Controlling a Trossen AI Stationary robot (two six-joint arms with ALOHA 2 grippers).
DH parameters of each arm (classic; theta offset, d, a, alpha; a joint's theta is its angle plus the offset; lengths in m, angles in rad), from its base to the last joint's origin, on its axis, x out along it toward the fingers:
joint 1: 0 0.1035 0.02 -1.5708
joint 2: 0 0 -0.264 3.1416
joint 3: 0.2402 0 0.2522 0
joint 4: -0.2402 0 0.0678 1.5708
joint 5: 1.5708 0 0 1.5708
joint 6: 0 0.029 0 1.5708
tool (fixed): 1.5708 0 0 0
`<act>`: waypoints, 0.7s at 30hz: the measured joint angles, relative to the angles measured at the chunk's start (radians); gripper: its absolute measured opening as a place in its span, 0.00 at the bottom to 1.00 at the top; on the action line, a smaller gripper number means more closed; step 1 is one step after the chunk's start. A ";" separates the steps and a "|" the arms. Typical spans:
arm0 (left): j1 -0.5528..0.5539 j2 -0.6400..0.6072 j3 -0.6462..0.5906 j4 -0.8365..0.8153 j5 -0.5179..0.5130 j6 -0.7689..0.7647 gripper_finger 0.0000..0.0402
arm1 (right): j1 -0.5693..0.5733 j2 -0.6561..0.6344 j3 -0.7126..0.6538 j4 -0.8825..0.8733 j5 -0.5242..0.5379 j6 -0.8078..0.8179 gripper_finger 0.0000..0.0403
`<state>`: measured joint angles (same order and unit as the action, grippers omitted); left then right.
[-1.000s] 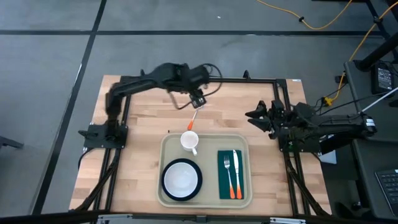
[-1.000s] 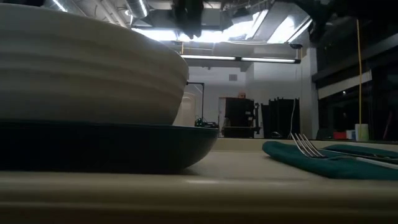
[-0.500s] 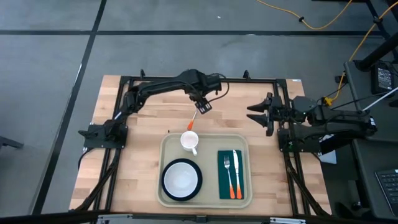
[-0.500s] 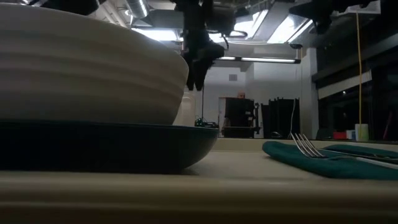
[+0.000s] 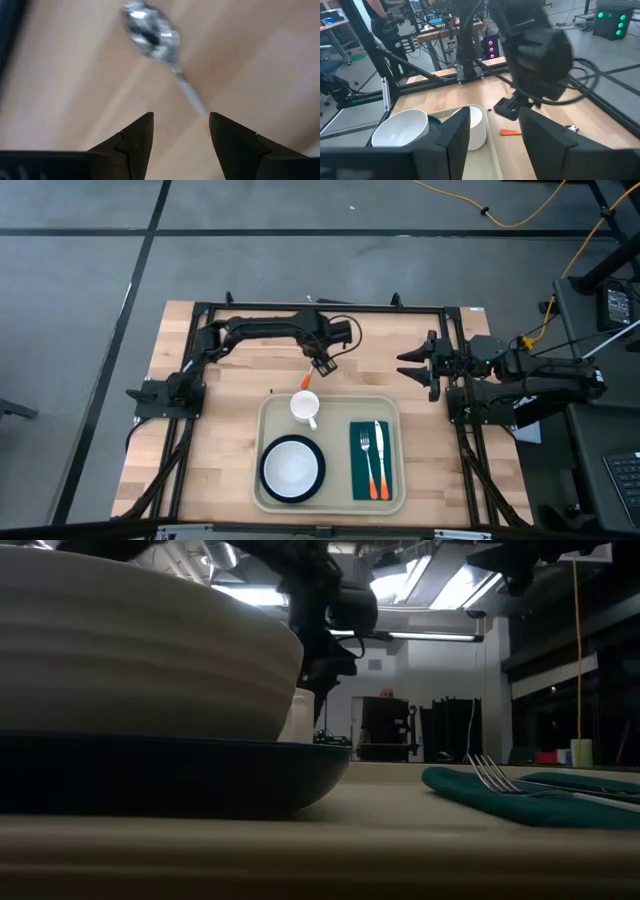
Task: Set up tray
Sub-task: Put the orange spoon on the dark green napkin to the left of the orange fork
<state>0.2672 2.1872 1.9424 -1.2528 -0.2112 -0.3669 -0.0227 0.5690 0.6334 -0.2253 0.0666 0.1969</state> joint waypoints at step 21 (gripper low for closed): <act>0.047 -0.162 -0.388 0.427 0.173 -0.104 0.49 | 0.000 0.000 -0.001 0.050 0.003 -0.071 0.44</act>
<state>0.3138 2.0251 1.5546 -0.8255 -0.0378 -0.4714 -0.0231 0.5690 0.6327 -0.1750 0.0692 0.1261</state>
